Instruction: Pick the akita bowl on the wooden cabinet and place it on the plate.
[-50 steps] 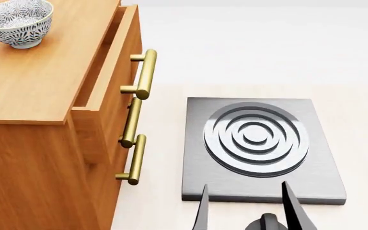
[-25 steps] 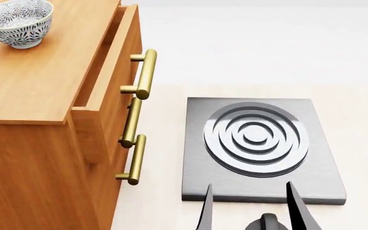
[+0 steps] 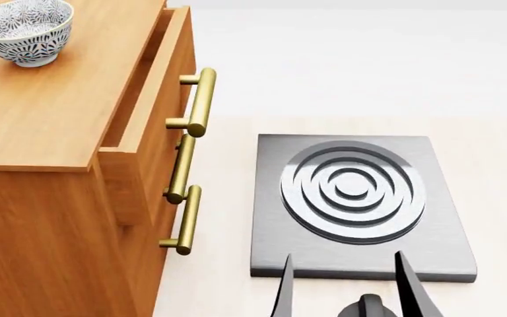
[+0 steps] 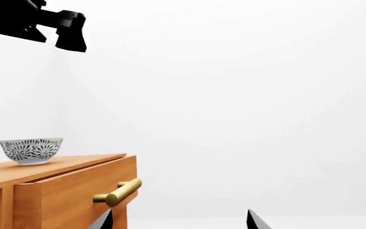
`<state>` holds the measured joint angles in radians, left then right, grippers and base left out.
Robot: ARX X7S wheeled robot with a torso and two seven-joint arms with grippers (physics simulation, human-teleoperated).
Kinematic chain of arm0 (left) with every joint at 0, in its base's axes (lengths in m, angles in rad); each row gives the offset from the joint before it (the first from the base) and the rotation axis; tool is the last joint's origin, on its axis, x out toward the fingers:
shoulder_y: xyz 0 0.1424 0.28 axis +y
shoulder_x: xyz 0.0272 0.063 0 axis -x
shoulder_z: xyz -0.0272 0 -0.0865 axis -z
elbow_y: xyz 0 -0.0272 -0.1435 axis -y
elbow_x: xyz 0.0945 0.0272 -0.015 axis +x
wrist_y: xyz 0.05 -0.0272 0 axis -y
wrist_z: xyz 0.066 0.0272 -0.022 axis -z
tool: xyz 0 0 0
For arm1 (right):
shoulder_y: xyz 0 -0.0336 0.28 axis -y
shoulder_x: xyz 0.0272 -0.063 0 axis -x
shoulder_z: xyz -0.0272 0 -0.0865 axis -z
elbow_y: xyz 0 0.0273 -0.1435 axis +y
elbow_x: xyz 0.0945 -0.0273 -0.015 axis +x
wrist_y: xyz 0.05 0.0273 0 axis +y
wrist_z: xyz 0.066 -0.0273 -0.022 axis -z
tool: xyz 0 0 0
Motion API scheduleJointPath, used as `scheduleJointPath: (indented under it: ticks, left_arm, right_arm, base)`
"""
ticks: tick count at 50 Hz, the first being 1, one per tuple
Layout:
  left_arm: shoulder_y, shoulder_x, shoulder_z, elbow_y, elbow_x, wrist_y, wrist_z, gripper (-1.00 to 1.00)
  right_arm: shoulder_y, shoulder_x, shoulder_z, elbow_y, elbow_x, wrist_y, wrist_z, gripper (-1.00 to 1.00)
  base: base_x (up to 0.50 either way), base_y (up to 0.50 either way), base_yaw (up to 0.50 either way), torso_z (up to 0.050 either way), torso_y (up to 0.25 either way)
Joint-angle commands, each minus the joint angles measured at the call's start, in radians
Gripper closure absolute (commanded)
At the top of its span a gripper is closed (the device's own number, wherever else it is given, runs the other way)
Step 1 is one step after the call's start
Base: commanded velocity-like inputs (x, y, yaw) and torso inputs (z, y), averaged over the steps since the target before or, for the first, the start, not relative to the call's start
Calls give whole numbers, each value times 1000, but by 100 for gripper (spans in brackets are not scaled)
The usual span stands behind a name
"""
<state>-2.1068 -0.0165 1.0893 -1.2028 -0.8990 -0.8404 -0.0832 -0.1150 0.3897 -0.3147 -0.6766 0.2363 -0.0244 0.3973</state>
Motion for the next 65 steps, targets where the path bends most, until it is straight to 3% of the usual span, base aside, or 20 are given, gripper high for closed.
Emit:
scheduleJointPath:
  ticks: [1,9,15,19,23,27,34,41,54,58,65]
  left_arm:
    - [-4,16,-61,-106,64,-13,2,-100]
    - [37,16,-398,-106,390,-58,-14,-100]
    - [70,10,-742,-106,674,-91,-25,-100]
    - [96,-14,-957,-106,762,-112,-88,-100]
    - [105,-28,-1070,-106,826,-100,-140,-100]
    - [109,-63,-1196,-106,844,-87,-276,-100]
    - [116,-80,-1246,-106,881,-63,-315,-100]
    - [119,-97,-1255,-106,905,-29,-430,-100]
    - [93,-99,-1202,-106,906,8,-416,-100]
    - [85,-95,-1168,-106,917,43,-422,-100]
    - [59,-55,-1002,-106,966,95,-390,-100]
  right_arm:
    - [-2,-14,13,1,-24,1,-17,-100]
    - [4,-15,-2,-5,-36,12,-15,-100]
    - [9,-15,-8,0,-41,16,-14,-100]
    - [11,-18,-20,8,-53,15,-14,-100]
    - [16,-18,-21,14,-51,17,-14,-100]
    - [15,-17,-21,21,-50,11,-15,-100]
    - [18,-18,-29,29,-53,9,-16,-100]
    - [18,-17,-31,33,-51,6,-16,-100]
    - [21,-15,-37,31,-53,5,-12,-100]
    - [23,-17,-41,36,-54,5,-12,-100]
    - [22,-15,-43,39,-51,1,-12,-100]
  base:
    - [0,0,0,0,0]
    - [0,0,0,0,0]
    - [0,0,0,0,0]
    - [0,0,0,0,0]
    - [0,0,0,0,0]
    - [0,0,0,0,0]
    - [0,0,0,0,0]
    - [0,0,0,0,0]
    - [0,0,0,0,0]
    - [0,0,0,0,0]
    - [0,0,0,0,0]
